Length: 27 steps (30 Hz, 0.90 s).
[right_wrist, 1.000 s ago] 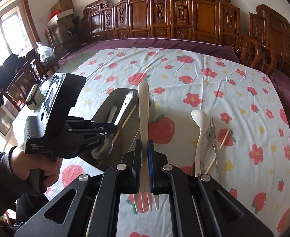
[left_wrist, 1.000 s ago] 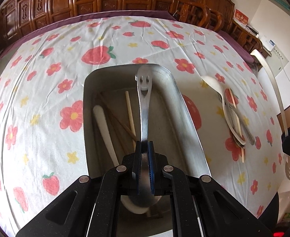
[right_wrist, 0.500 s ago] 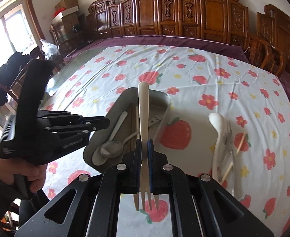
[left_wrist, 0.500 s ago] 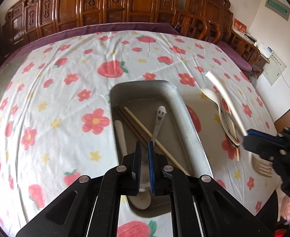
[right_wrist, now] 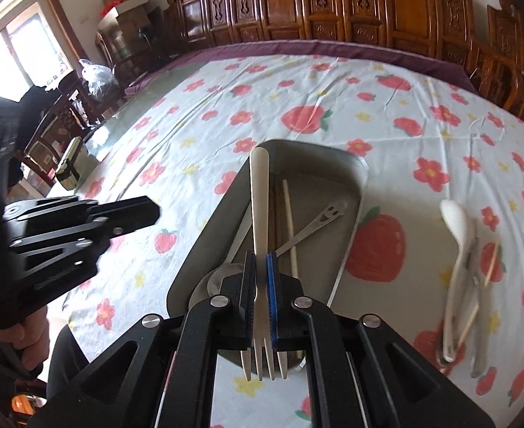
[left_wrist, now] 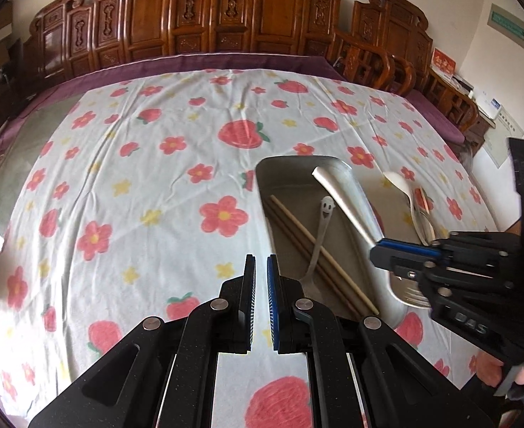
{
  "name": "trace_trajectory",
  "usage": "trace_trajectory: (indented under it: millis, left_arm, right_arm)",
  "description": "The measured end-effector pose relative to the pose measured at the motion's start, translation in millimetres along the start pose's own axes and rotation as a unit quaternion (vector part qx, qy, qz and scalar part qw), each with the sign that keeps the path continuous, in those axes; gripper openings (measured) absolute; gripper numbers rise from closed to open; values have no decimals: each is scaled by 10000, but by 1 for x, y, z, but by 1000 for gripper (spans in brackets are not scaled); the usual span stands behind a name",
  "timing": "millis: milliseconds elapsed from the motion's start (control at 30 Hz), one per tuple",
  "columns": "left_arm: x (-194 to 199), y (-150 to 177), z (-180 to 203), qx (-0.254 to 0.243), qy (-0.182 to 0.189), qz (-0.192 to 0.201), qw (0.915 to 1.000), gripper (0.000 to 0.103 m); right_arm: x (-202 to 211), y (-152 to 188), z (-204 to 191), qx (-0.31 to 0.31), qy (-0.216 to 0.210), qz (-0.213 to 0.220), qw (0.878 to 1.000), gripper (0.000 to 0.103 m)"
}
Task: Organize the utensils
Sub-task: 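Lower the white fork into the tray and open the right gripper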
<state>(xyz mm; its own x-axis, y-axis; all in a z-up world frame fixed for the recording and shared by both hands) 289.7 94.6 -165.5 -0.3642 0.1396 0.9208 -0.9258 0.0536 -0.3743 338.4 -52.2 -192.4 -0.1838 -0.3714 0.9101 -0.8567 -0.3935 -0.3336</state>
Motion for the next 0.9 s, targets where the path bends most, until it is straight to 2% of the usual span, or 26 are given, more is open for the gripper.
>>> trace_trajectory:
  millis: [500,900]
  left_arm:
    - [9,7,-16,121,-69,68,9999,6]
    - [10,8,-17,125,-78,68,9999,6]
  right_arm:
    - [-48,-33,5,-371,-48,-316,9988,8]
    - [-59,-29,-9,-293,-324,-483,9979,9]
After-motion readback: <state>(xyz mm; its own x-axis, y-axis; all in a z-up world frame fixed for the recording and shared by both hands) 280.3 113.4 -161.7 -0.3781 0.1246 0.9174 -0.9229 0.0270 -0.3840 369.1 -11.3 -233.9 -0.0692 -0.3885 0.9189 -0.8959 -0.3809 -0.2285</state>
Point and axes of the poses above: each gripper's, at about its wrist camera, not at the fingertips, and x roughly against the way its jaws point, z to its right, y to its underside, the point moved 1 cm from there along -x, roughly the way its jaws point, and after that the axes turned 12 degrees about -z, right-handed, at the moved point
